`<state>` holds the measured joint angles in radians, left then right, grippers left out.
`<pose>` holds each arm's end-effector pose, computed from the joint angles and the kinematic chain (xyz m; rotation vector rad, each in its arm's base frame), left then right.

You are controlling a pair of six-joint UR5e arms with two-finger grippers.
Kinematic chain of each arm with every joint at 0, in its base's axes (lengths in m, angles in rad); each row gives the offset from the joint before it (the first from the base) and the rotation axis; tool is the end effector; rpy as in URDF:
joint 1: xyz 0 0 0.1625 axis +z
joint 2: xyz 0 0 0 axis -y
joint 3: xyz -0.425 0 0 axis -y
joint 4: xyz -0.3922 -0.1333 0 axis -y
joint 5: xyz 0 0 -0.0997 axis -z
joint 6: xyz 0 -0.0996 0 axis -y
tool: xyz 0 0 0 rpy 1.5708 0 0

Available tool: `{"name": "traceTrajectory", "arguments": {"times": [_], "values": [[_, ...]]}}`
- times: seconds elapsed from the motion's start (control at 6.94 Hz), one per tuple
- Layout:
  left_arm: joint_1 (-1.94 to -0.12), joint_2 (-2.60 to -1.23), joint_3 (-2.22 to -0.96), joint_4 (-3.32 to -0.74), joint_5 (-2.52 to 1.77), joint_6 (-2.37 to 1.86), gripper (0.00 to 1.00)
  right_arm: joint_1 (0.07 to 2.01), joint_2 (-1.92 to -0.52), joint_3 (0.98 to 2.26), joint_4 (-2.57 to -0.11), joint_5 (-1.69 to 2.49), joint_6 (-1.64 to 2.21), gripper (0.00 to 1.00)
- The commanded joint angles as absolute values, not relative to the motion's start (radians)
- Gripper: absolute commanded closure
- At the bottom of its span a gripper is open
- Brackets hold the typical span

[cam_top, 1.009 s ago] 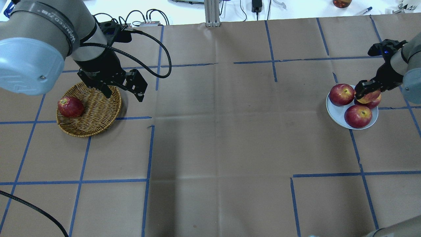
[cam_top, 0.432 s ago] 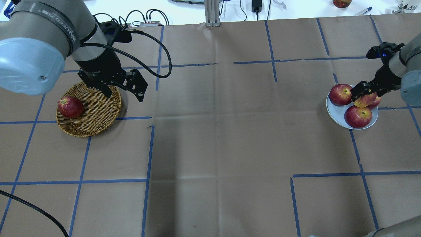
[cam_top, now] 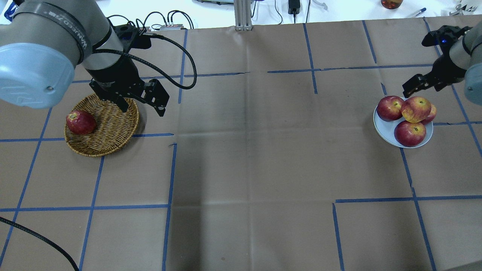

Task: Transfer apple from basket to plate

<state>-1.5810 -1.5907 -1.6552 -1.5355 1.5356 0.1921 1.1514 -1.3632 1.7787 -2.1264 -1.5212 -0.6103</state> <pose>-0.1418 -0.4897 0.4404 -0.3110 -3.0830 -0.1016 -0.1014 -0.5669 0.3355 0.3015 -3.0927 0.2277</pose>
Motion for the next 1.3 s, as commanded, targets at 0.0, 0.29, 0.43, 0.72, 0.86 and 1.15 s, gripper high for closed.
{"name": "traceTrajectory", "arguments": {"times": [0.0,0.29,0.43,0.72,0.86,1.15], "values": [[-1.58,-1.589,-1.655,-1.536,1.537,0.193,0.01,1.238,-1.44,1.671,-1.877,-1.522,-0.533,0.0],[-1.58,-1.586,-1.655,-1.537,1.539,0.199,0.01,1.389,-1.532,1.669,-1.777,-1.532,-0.276,0.0],[-1.58,-1.585,-1.655,-1.537,1.539,0.199,0.01,1.47,-1.543,1.667,-1.752,-1.534,-0.168,0.0],[-1.582,-1.583,-1.655,-1.537,1.54,0.199,0.01,1.546,-1.554,1.675,-1.732,-1.558,-0.077,0.0],[-1.58,-1.583,-1.655,-1.537,1.54,0.199,0.01,1.552,-1.575,1.674,-1.724,-1.565,-0.042,0.0],[-1.582,-1.582,-1.655,-1.537,1.539,0.201,0.01,1.56,-1.58,1.666,-1.721,-1.572,-0.038,0.0]]}}
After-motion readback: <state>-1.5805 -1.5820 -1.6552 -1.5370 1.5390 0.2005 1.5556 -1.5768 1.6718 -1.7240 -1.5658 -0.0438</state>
